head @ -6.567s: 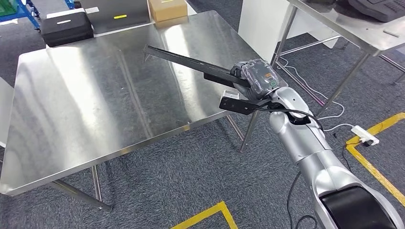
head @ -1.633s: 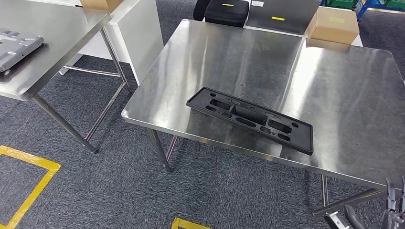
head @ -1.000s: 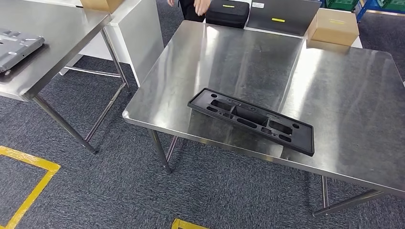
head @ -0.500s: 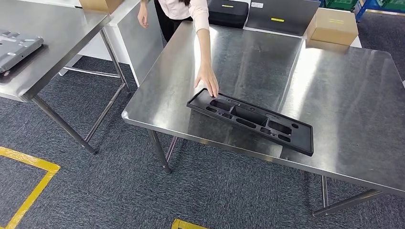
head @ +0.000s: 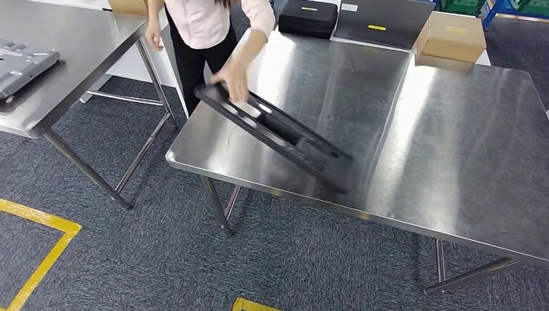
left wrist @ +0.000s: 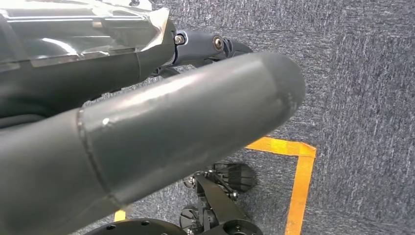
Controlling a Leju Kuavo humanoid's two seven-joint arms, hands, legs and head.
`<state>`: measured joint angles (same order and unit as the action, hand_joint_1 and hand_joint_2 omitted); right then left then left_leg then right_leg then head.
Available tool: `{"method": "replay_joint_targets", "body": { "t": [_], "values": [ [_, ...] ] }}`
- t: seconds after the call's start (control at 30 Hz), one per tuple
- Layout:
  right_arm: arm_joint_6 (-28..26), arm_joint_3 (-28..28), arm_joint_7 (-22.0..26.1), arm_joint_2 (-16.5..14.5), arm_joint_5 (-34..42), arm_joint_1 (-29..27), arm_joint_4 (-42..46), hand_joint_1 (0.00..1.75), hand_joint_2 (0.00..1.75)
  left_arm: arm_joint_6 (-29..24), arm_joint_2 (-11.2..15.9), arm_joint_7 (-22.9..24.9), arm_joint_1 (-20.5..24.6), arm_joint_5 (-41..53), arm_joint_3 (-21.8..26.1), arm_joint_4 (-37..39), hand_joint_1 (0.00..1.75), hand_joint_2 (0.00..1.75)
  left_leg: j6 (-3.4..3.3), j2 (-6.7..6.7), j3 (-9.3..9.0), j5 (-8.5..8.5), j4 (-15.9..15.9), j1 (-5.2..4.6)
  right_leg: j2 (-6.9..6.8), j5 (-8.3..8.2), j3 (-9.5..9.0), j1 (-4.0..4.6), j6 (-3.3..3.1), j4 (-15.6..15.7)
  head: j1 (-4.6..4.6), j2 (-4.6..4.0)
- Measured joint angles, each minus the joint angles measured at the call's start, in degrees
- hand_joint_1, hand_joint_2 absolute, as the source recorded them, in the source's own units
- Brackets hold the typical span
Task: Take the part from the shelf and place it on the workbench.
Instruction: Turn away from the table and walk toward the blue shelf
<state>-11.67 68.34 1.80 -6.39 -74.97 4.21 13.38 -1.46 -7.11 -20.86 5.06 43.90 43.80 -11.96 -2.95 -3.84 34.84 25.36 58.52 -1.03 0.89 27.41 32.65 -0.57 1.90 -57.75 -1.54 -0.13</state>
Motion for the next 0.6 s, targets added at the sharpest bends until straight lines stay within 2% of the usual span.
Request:
{"method": "replay_joint_targets", "body": {
  "t": [0.37,0.6],
  "values": [
    [-0.1,-1.1,0.2,-0.1,-0.8,0.1,-0.4,0.0,1.75,-0.4,0.2,0.3,0.0,0.0,-0.5,0.0,0.0,0.0,0.0,0.0,0.01,0.0,0.0,0.0,0.0,-0.01,-0.48,-0.01,0.01,0.0,-0.01,0.0],
    [-0.9,-1.2,0.3,-0.1,-0.5,0.1,-0.5,0.0,1.75,-0.4,0.3,0.4,0.0,0.1,-0.5,0.0,0.0,0.0,-0.35,0.0,0.01,0.22,0.2,-0.26,0.0,-0.03,-0.62,-0.46,0.11,0.1,-0.01,0.0]
  ]
}}
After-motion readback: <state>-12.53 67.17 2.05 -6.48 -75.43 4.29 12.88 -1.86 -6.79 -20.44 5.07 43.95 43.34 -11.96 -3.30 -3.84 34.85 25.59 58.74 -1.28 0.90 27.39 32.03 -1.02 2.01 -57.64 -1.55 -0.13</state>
